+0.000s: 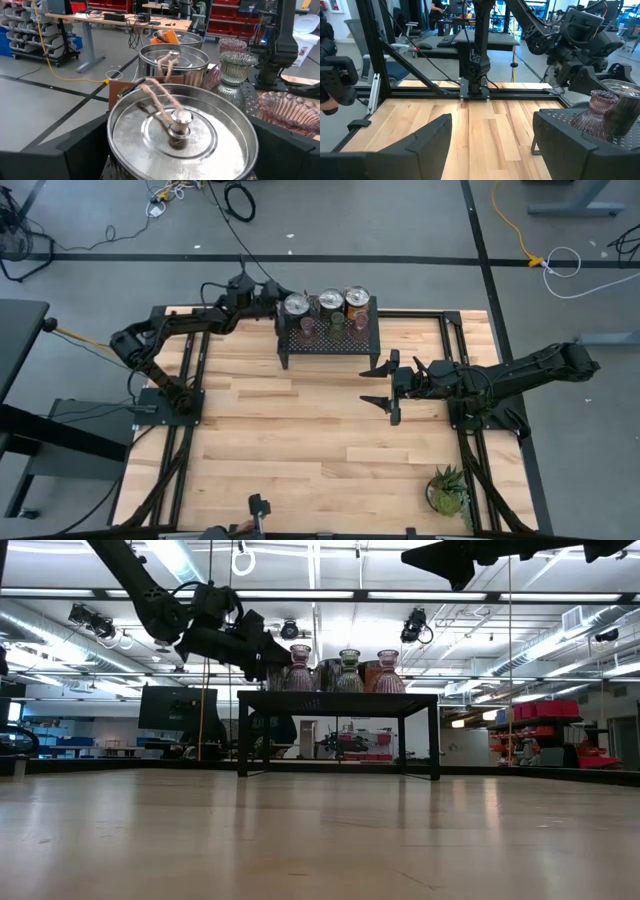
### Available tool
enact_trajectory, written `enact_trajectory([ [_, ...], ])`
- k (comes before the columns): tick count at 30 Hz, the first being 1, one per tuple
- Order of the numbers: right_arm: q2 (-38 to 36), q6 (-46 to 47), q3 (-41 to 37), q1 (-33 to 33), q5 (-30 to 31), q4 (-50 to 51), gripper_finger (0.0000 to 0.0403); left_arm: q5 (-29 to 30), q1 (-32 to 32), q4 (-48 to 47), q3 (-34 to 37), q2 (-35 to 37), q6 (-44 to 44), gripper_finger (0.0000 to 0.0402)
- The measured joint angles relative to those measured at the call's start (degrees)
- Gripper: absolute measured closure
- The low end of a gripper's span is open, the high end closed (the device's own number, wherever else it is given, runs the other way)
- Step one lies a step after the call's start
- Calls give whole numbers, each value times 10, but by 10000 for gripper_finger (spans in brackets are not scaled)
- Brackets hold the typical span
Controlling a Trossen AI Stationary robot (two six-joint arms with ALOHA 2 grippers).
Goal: Pick & Place candle stick holders
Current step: Put the silver scented candle on the shelf aligned with the other scented candles, then return to Home Position
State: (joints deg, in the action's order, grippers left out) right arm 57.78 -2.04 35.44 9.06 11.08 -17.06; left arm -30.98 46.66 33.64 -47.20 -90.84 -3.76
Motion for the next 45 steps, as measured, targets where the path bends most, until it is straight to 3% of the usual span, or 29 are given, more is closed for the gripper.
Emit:
enact_trajectory([
  [18, 0, 0, 0, 0, 0, 0, 124, -19, 8, -7, 0, 16, -3, 1],
  [26, 0, 0, 0, 0, 0, 0, 124, -24, 8, -7, 0, 56, 0, 1],
  [33, 0, 0, 0, 0, 0, 0, 124, -83, 5, -39, 0, 106, 0, 2],
  [38, 0, 0, 0, 0, 0, 0, 124, -150, -7, -116, 0, 157, -7, 2],
  [41, 0, 0, 0, 0, 0, 0, 124, -104, -43, -204, 1, 193, -39, 2],
  [45, 0, 0, 0, 0, 0, 0, 124, 43, -134, -264, 0, 240, -60, 1],
])
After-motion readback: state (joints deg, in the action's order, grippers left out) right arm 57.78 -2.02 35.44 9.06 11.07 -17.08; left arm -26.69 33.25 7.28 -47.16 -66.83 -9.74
